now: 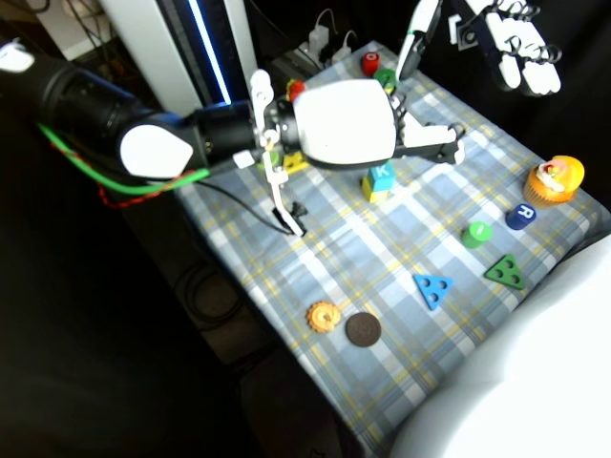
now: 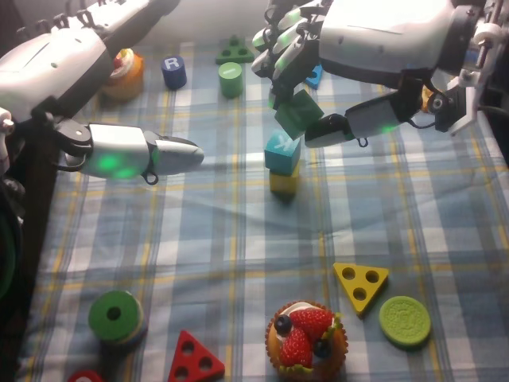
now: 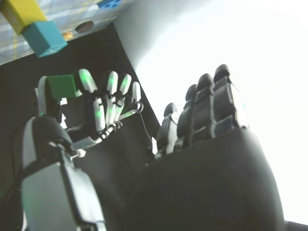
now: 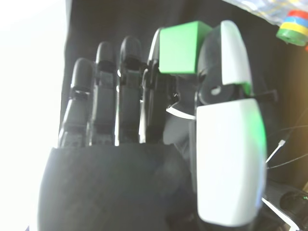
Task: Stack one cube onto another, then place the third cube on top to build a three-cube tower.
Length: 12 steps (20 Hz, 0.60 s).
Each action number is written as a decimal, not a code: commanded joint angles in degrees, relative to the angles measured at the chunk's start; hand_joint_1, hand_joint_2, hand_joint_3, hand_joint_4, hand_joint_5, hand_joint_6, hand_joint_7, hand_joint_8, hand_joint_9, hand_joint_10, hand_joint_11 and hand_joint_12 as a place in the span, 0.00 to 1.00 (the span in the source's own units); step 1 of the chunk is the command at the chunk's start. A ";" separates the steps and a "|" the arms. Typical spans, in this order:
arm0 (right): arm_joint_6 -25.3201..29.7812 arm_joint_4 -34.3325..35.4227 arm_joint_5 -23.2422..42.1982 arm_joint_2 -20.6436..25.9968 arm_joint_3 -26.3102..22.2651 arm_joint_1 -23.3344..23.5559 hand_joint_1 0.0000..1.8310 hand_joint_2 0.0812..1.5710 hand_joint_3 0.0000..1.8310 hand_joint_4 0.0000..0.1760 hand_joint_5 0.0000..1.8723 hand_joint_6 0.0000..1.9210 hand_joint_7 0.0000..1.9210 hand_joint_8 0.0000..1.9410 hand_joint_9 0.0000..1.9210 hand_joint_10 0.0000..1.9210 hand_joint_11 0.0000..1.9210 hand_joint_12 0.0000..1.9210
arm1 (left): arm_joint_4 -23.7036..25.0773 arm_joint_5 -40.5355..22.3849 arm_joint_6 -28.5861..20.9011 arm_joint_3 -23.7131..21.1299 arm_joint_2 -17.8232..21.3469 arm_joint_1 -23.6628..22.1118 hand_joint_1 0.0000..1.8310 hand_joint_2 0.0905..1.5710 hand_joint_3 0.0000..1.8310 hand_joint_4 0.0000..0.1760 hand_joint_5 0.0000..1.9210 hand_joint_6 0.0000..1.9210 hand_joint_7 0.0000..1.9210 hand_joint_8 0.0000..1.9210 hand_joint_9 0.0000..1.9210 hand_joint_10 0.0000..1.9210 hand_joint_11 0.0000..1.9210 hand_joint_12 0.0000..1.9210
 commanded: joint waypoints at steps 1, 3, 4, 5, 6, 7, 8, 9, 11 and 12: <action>0.11 2.06 4.92 -0.80 0.21 1.20 0.65 0.63 0.00 0.00 0.65 0.29 0.42 0.00 0.31 0.00 0.00 0.54 | 1.40 -5.79 0.01 0.57 -0.29 -0.84 0.48 0.47 0.00 1.00 0.00 0.00 0.00 0.00 0.01 0.00 0.00 0.00; 0.11 1.79 4.69 -1.36 0.52 1.20 0.65 0.62 0.00 0.00 0.66 0.28 0.42 0.00 0.32 0.00 0.00 0.50 | 1.38 -5.53 0.01 0.78 -0.48 -1.01 0.49 0.47 0.00 1.00 0.00 0.00 0.00 0.00 0.01 0.00 0.00 0.00; 0.11 1.72 4.64 -1.58 0.64 1.20 0.65 0.62 0.00 0.00 0.66 0.28 0.42 0.00 0.32 0.00 0.00 0.50 | 1.38 -5.47 0.01 0.81 -0.50 -1.10 0.46 0.49 0.00 1.00 0.00 0.00 0.00 0.00 0.02 0.00 0.00 0.00; 0.11 1.62 4.49 -1.81 0.78 1.20 0.65 0.62 0.00 0.00 0.66 0.28 0.41 0.00 0.31 0.00 0.00 0.49 | 1.37 -5.42 0.01 0.89 -0.52 -1.19 0.44 0.49 0.00 1.00 0.00 0.00 0.00 0.00 0.02 0.01 0.00 0.00; 0.11 1.54 4.21 -2.04 0.95 1.20 0.65 0.63 0.00 0.00 0.66 0.29 0.41 0.00 0.31 0.00 0.00 0.50 | 1.32 -5.31 0.01 1.03 -0.66 -1.27 0.44 0.49 0.00 1.00 0.00 0.00 0.00 0.00 0.02 0.00 0.00 0.00; 0.11 1.50 4.07 -2.14 1.02 1.20 0.65 0.63 0.00 0.00 0.65 0.29 0.41 0.00 0.31 0.00 0.00 0.50 | 1.32 -5.23 0.01 1.12 -0.75 -1.33 0.42 0.49 0.00 1.00 0.00 0.00 0.00 0.00 0.02 0.00 0.00 0.00; 0.11 1.45 3.86 -2.28 1.12 1.20 0.65 0.63 0.00 0.00 0.65 0.29 0.41 0.00 0.31 0.00 0.00 0.50 | 1.32 -5.11 0.01 1.22 -0.88 -1.44 0.42 0.49 0.00 1.00 0.00 0.00 0.00 0.00 0.02 0.00 0.00 0.00; 0.11 1.42 3.67 -2.39 1.18 1.20 0.66 0.63 0.00 0.00 0.65 0.29 0.41 0.00 0.31 0.00 0.00 0.50 | 1.32 -5.07 0.01 1.29 -0.97 -1.55 0.45 0.49 0.00 1.00 0.00 0.00 0.00 0.00 0.02 0.00 0.00 0.00; 0.11 1.34 3.40 -2.60 1.22 1.19 0.65 0.63 0.00 0.00 0.64 0.31 0.41 0.00 0.30 0.00 0.00 0.51 | 1.32 -5.08 0.01 1.36 -1.10 -1.69 0.41 0.51 0.01 1.00 0.00 0.00 0.00 0.00 0.01 0.00 0.00 0.00; 0.11 1.30 3.24 -2.73 1.23 1.17 0.65 0.63 0.00 0.00 0.64 0.31 0.41 0.00 0.30 0.00 0.00 0.52 | 1.32 -5.07 0.01 1.37 -1.12 -1.71 0.40 0.51 0.01 1.00 0.00 0.00 0.00 0.00 0.01 0.00 0.00 0.00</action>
